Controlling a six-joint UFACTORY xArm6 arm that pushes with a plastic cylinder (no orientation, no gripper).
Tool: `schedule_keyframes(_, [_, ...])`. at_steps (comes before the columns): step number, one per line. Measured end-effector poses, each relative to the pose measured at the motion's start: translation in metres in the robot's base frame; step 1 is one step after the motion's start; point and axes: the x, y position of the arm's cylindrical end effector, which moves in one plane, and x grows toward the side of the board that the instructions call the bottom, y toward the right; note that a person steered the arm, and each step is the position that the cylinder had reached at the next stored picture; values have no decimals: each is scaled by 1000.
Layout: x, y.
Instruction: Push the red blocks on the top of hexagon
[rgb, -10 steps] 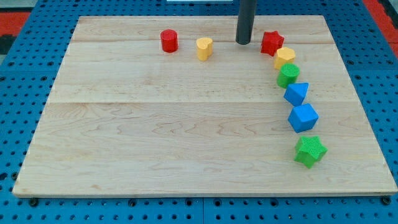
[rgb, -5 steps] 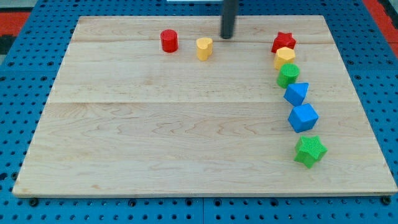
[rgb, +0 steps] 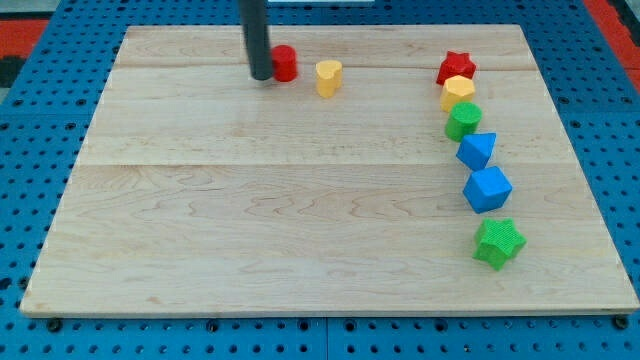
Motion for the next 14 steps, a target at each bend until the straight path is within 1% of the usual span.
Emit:
schedule_keyframes(1, [-14, 27])
schedule_keyframes(2, [-22, 28])
schedule_keyframes(3, [-24, -2])
schedule_keyframes(4, [-35, 17])
schedule_keyframes(5, [-49, 60])
schedule_keyframes(6, [-71, 47])
schedule_keyframes(7, [-86, 56])
schedule_keyframes(8, [-80, 107])
schedule_keyframes(9, [-81, 112])
schedule_keyframes(10, [-77, 75])
schedule_keyframes(11, [-63, 73])
schedule_keyframes(12, [-51, 107])
schedule_keyframes(13, [-48, 129])
schedule_keyframes(14, [-43, 167])
